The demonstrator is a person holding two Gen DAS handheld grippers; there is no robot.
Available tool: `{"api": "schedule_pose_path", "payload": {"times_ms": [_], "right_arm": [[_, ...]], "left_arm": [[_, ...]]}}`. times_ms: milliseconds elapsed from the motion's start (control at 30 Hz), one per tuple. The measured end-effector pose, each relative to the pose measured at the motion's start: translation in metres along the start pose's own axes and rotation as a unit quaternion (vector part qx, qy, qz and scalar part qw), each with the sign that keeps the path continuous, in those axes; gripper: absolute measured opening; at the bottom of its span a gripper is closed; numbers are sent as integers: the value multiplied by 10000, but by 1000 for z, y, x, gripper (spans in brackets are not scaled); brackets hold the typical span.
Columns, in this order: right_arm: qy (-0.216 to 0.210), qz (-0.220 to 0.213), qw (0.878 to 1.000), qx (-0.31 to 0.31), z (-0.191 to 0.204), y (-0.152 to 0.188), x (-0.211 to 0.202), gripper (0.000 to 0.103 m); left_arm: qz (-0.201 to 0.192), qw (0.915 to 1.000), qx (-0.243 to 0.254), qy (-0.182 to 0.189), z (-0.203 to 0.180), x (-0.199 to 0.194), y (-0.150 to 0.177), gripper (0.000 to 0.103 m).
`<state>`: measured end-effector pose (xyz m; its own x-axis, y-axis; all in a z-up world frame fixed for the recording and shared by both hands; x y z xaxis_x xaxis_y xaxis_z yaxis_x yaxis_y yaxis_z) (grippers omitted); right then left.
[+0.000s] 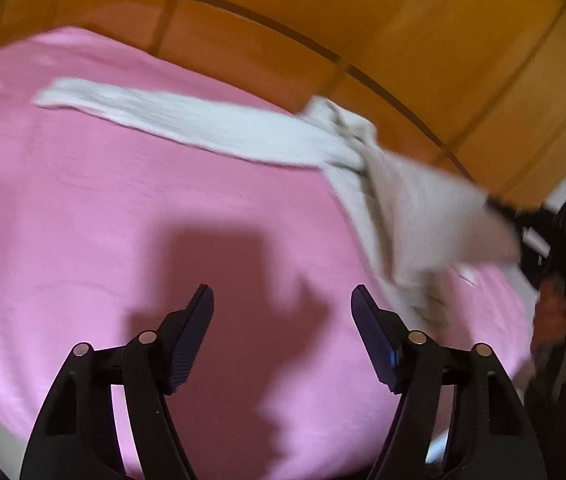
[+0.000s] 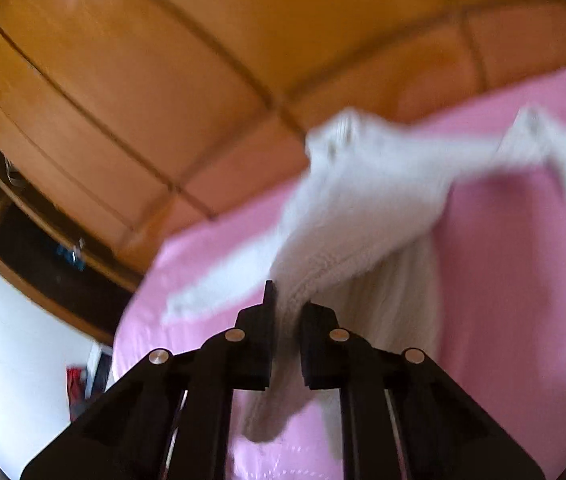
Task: Fold small clothes
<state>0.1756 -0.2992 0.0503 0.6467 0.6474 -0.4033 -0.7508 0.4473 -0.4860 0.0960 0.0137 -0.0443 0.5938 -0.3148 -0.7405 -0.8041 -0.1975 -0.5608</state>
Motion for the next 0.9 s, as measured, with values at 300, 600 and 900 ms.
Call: {"api": "schedule_pose_path", "payload": {"times_ms": [300,600,900], "right_arm": [[605,-727,9955,-25,-46,-52,-70,6],[653,-654,9957,-99,-58,-64,-70,6],[196,-779,9954,-523,-8,-43,-111,5]], "left_arm": [[973,9921,132,784,-87,72,7,68],[1104,9900,163,868,-111,104,-9,7],[118,9967,-62,802,-5,-12,-69,3]]}}
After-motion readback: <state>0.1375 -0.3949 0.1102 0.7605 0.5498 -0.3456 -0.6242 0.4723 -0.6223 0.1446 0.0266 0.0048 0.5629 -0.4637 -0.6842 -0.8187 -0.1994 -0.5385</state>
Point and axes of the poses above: each gripper's, at about its wrist camera, not at the fingertips, and x roughly the way its jaws point, z to its left, y to its underside, the point moved 4 cm from there along x, roughly the way its jaws point, and after that the axes turned 12 degrees about -y, right-handed, at the moved point
